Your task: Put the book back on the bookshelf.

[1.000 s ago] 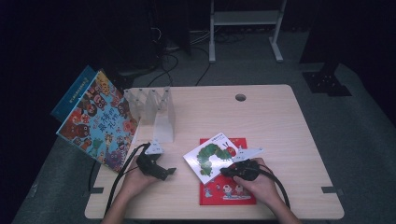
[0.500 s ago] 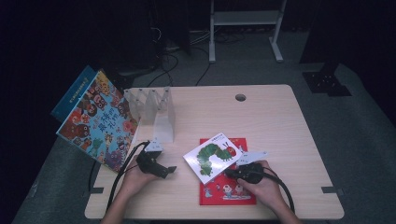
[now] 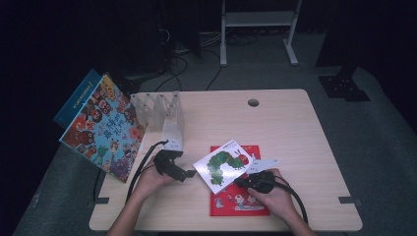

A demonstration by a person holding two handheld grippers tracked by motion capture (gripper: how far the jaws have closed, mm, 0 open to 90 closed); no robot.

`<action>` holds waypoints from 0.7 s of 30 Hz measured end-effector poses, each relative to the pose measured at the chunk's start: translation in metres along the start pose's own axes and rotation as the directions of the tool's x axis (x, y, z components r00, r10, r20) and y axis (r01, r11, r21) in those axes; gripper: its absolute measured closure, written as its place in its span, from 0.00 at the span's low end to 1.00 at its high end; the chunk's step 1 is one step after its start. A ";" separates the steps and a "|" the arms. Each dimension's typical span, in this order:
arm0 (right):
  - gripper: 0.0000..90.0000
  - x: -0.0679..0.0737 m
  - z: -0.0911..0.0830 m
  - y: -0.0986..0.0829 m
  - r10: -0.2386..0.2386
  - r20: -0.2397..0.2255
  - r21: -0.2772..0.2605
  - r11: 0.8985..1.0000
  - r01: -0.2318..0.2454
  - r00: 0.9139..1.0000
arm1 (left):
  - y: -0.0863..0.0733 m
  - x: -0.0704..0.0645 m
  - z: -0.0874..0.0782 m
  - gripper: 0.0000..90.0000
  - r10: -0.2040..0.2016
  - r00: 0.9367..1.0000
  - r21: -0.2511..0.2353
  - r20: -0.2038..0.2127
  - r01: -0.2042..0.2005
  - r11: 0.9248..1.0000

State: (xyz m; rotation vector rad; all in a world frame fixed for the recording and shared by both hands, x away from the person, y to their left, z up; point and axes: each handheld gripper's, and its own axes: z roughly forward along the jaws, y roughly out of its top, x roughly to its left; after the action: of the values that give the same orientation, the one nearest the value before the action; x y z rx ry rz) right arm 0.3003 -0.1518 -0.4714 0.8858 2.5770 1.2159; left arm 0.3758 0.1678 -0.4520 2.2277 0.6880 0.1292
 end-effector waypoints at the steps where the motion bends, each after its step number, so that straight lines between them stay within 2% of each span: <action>1: 0.98 0.000 0.000 0.000 -0.001 0.000 -0.001 1.000 0.001 1.000 | 0.002 0.000 0.002 0.00 -0.002 1.000 0.008 0.011 0.001 1.000; 4: 0.98 0.001 0.001 0.000 0.003 -0.002 -0.005 1.000 -0.003 1.000 | 0.008 -0.001 0.010 0.00 0.002 1.000 0.015 0.028 -0.003 1.000; 8: 0.98 0.001 0.001 0.001 0.004 0.000 -0.003 1.000 -0.004 1.000 | 0.012 -0.004 0.019 0.00 -0.013 0.998 0.011 0.060 0.013 1.000; 10: 0.98 0.001 0.001 0.001 0.004 0.001 -0.003 1.000 -0.004 1.000 | 0.013 -0.005 0.024 0.00 0.001 0.998 0.031 0.065 -0.003 1.000; 15: 0.98 0.003 0.001 0.001 0.006 0.007 -0.002 1.000 -0.006 1.000 | 0.014 -0.007 0.030 0.00 -0.008 0.996 0.046 0.094 0.004 0.999; 18: 0.98 0.003 0.002 0.001 0.004 0.007 -0.001 1.000 -0.004 1.000 | 0.014 -0.008 0.035 0.00 -0.002 0.995 0.069 0.102 -0.005 0.998; 21: 0.98 0.004 0.002 0.001 0.000 0.011 0.002 1.000 0.000 1.000 | 0.015 -0.011 0.040 0.00 -0.023 0.992 0.071 0.125 0.014 0.997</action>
State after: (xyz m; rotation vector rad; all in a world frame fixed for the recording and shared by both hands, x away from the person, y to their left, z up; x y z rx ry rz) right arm 0.2983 -0.1476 -0.4711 0.8908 2.5703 1.2046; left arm 0.3849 0.1278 -0.4673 2.2732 0.6526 -0.0454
